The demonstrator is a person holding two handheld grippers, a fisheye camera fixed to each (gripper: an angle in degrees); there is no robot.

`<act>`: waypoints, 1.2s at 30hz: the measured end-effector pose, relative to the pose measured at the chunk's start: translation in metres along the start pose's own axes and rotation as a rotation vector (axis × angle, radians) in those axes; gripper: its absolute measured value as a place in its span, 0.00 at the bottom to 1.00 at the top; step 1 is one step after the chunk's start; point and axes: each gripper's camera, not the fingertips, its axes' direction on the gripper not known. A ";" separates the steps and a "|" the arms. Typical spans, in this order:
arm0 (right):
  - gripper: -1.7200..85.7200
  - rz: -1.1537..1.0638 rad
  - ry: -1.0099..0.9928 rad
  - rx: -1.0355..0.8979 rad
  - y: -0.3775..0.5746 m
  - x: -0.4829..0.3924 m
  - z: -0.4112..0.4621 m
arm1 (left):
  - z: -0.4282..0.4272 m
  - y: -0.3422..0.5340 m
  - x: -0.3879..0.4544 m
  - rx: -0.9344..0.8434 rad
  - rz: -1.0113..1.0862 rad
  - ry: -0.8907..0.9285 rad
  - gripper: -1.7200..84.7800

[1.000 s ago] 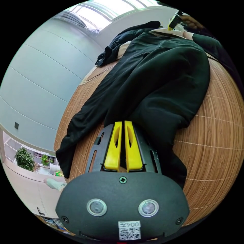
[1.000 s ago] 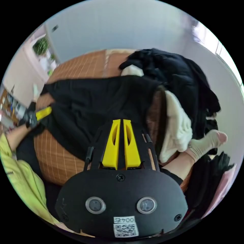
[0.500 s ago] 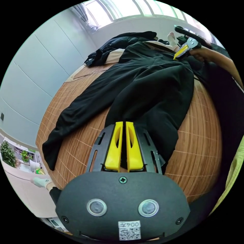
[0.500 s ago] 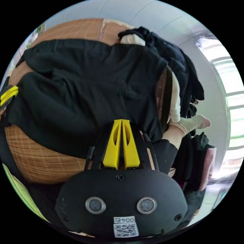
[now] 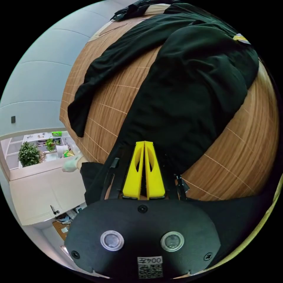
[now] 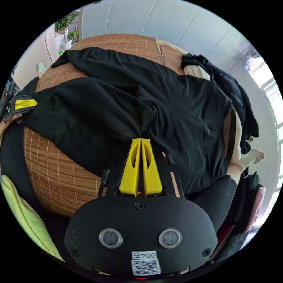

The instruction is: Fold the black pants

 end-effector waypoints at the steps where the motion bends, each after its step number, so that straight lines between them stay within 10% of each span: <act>1: 0.01 0.038 -0.045 -0.002 -0.002 0.006 -0.002 | 0.004 -0.002 -0.002 0.013 0.015 -0.042 0.02; 5: 0.01 0.122 -0.206 -0.025 -0.009 0.013 -0.018 | 0.025 -0.016 -0.038 0.067 0.116 -0.122 0.02; 10: 0.01 0.042 -0.118 -0.066 -0.013 -0.020 -0.047 | 0.022 -0.014 -0.078 -0.101 0.171 0.214 0.02; 18: 0.06 0.043 -0.177 0.125 -0.054 -0.028 -0.129 | -0.027 0.017 -0.115 0.066 0.049 -0.102 0.03; 24: 0.10 -0.152 -0.286 0.317 -0.187 -0.069 -0.190 | -0.062 -0.008 -0.104 0.437 0.333 0.320 0.03; 36: 0.13 -0.596 -0.267 0.179 -0.519 -0.259 -0.205 | -0.049 -0.021 -0.078 0.576 0.591 0.511 0.02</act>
